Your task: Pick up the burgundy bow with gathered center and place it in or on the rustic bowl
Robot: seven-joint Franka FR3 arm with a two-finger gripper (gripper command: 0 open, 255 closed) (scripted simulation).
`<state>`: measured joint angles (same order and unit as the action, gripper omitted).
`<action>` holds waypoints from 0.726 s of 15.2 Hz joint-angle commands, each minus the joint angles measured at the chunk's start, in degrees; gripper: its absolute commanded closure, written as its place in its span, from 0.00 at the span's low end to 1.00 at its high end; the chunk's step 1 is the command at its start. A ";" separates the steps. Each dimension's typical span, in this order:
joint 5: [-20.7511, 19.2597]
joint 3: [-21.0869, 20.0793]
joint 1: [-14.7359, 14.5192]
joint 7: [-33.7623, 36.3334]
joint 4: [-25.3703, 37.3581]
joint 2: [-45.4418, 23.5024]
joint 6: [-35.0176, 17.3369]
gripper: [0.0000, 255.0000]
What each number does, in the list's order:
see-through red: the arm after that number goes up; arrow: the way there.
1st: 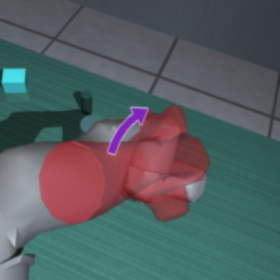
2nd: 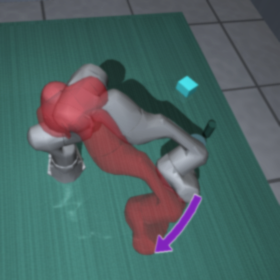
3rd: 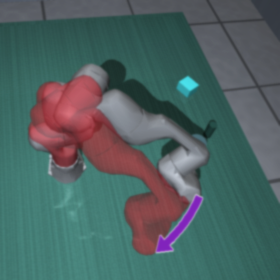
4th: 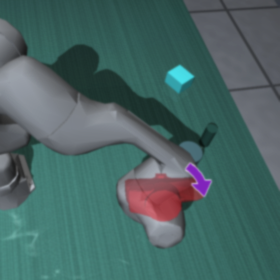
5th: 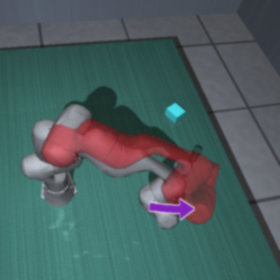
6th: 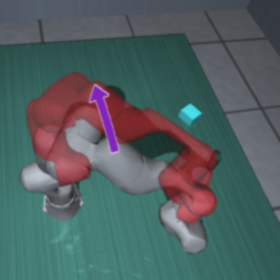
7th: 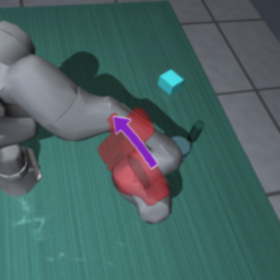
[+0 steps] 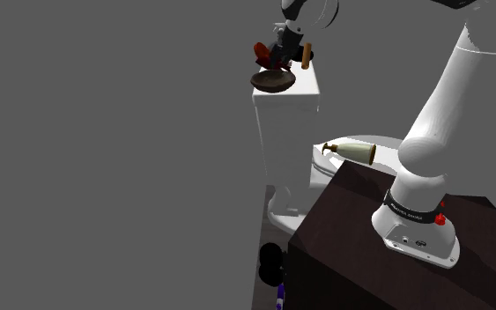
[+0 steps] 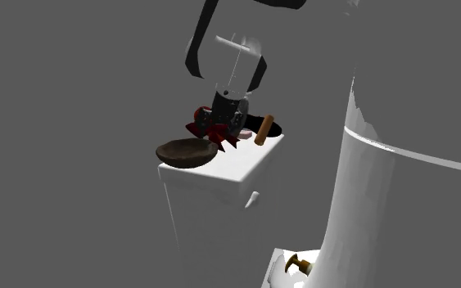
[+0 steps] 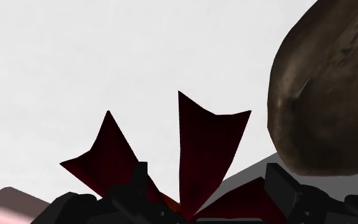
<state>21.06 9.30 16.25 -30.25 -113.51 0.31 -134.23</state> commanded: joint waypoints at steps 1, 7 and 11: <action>0.00 -0.04 -0.04 0.03 -0.09 -0.16 -0.02 0.00; -0.24 -0.11 -0.11 0.30 -0.64 0.52 0.02 1.00; -0.27 -0.11 -0.10 0.34 -0.50 0.51 0.16 1.00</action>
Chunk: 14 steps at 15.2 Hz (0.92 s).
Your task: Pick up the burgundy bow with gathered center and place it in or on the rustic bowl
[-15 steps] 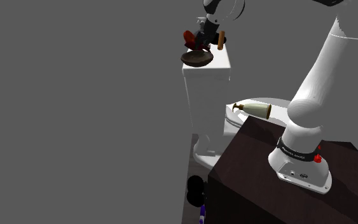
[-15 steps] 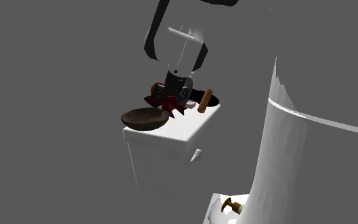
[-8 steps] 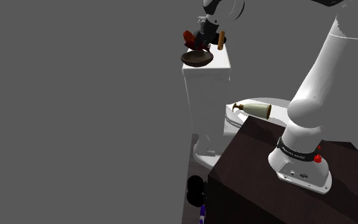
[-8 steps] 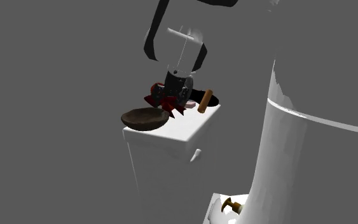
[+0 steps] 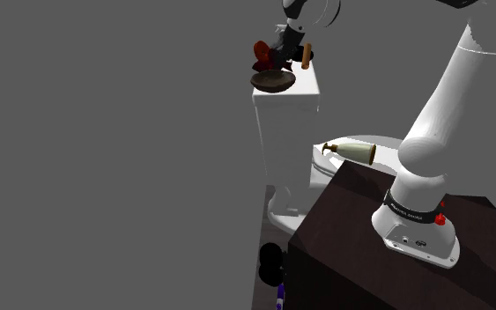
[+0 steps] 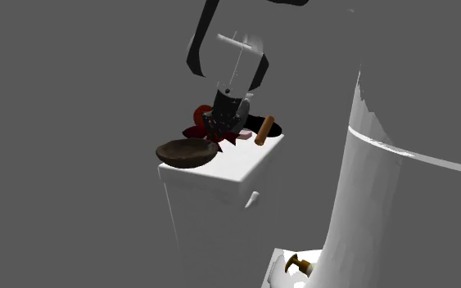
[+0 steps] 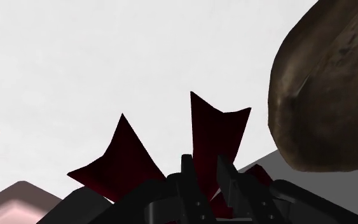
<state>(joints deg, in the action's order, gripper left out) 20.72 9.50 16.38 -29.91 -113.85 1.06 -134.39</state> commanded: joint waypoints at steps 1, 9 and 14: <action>0.03 -0.39 -0.31 0.14 -0.39 -0.14 0.13 1.00; -1.34 0.04 -0.17 1.80 4.32 0.14 4.99 1.00; -1.75 0.17 -0.10 2.34 5.49 0.35 6.26 0.00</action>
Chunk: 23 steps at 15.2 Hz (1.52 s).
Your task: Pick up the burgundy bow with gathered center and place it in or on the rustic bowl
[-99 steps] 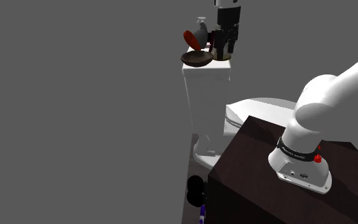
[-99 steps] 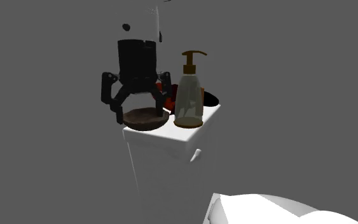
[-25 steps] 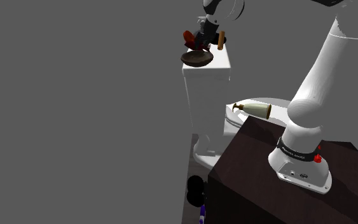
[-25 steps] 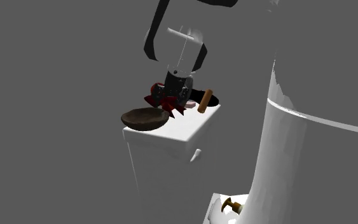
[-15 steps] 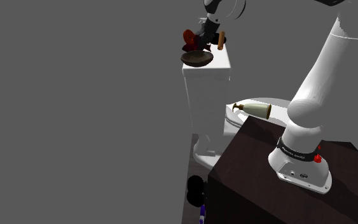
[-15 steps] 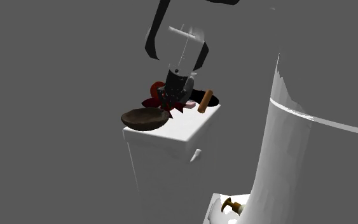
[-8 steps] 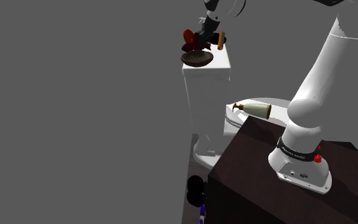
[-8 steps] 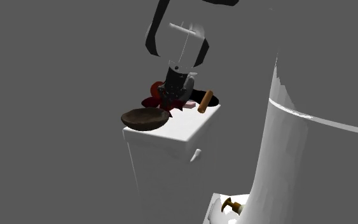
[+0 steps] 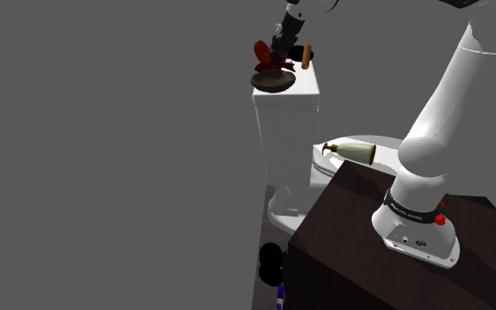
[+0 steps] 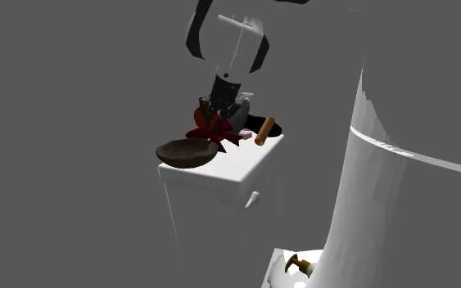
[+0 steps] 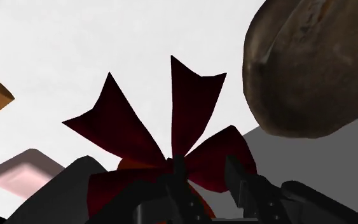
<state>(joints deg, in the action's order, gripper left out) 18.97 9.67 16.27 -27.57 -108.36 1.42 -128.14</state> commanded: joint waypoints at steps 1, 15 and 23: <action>1.17 0.49 0.43 -0.25 -0.29 -0.35 1.76 0.00; 4.71 0.70 0.49 -1.56 -2.65 -3.94 0.26 0.00; 4.78 1.03 0.79 -1.81 -0.99 -4.61 1.41 1.00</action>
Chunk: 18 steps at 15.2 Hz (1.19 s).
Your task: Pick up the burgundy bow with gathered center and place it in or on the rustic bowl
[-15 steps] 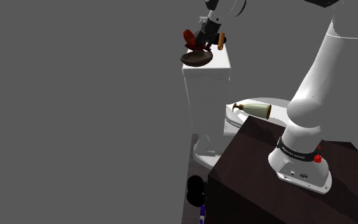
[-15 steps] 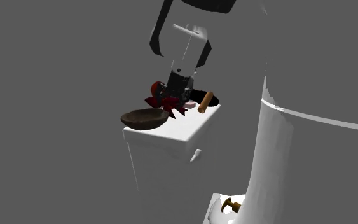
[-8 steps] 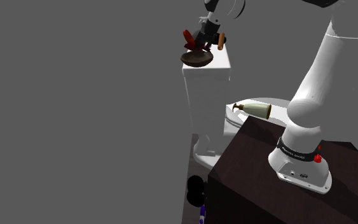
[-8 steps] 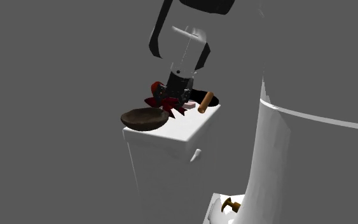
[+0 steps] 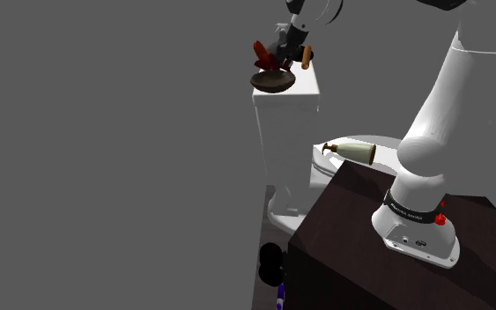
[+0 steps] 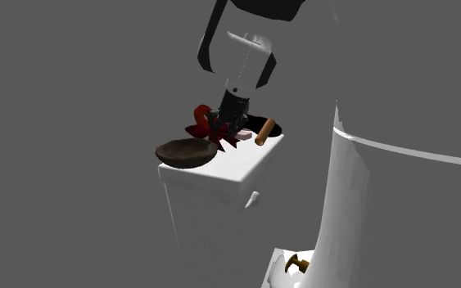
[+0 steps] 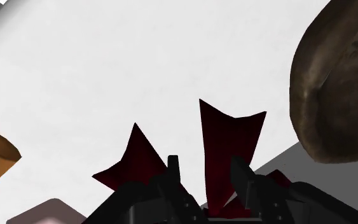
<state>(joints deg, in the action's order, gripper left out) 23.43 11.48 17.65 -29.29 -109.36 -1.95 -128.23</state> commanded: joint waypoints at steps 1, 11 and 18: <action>0.08 -0.87 -0.71 0.13 -1.12 -0.29 1.24 1.00; -0.73 -0.54 -0.82 1.41 0.59 0.38 2.42 1.00; -6.80 0.59 1.01 -29.91 1.78 -0.92 -2.58 0.00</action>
<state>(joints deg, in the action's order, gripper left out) 17.08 12.05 18.54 -55.62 -107.31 -2.71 -129.81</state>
